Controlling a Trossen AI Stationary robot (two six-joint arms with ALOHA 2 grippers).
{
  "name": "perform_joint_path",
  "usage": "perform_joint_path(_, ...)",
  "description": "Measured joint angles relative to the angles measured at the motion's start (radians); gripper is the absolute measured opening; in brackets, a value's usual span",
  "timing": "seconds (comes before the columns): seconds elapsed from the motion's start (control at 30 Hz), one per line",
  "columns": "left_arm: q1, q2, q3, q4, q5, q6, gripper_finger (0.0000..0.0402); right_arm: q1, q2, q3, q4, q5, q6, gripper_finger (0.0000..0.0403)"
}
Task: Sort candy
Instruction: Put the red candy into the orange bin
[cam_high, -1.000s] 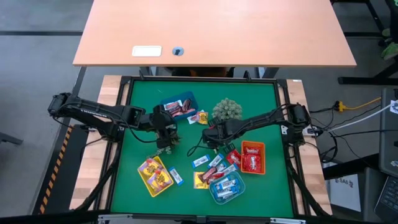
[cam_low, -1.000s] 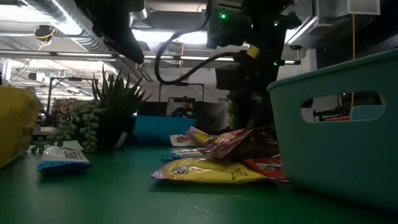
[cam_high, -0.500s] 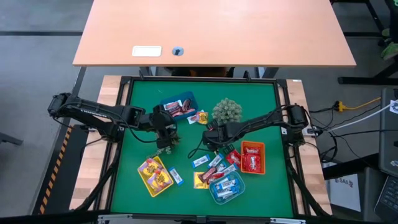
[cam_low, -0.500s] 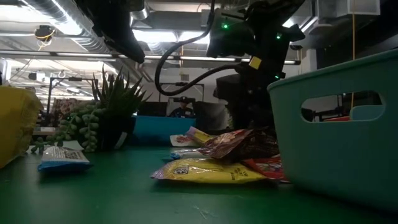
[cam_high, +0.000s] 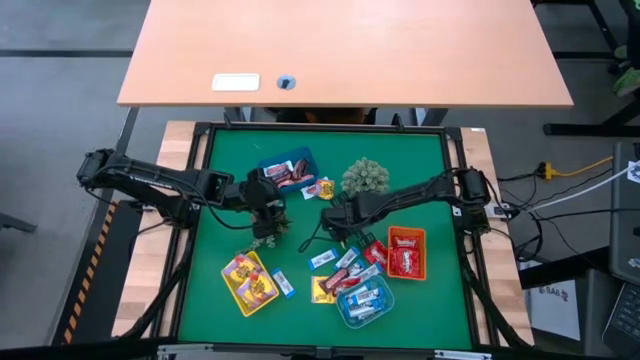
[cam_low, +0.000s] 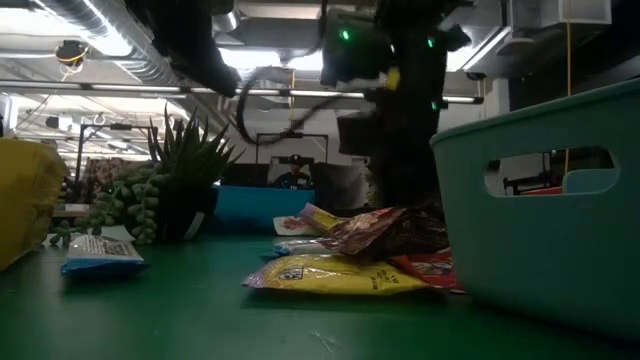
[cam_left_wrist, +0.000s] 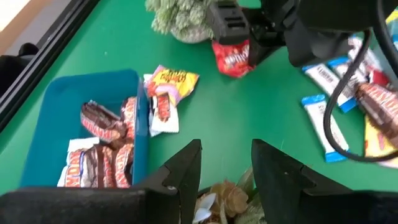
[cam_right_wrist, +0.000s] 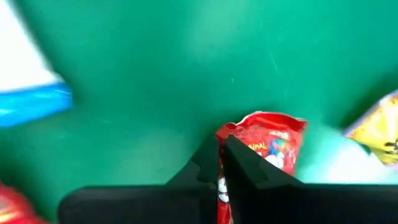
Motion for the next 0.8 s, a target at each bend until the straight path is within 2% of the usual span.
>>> perform_joint_path(0.2, -0.02, 0.0, 0.0, 0.08, 0.002, 0.007, 0.0128, 0.001, -0.002, 0.124, -0.172, -0.128, 0.023, 0.0001)
perform_joint_path(0.5, -0.042, 0.0, 0.0, 0.175, 0.0, -0.004, 0.0128, 0.042, -0.008, 0.31, -0.468, -0.178, 0.074, 0.0)
perform_joint_path(0.63, -0.042, 0.007, 0.0, 0.244, 0.001, -0.026, 0.0128, 0.102, -0.042, 0.326, -0.522, -0.247, 0.077, 0.0)
perform_joint_path(0.8, -0.059, 0.021, 0.0, 0.287, 0.004, -0.021, 0.0128, 0.163, -0.117, 0.326, -0.636, -0.22, 0.145, 0.0)
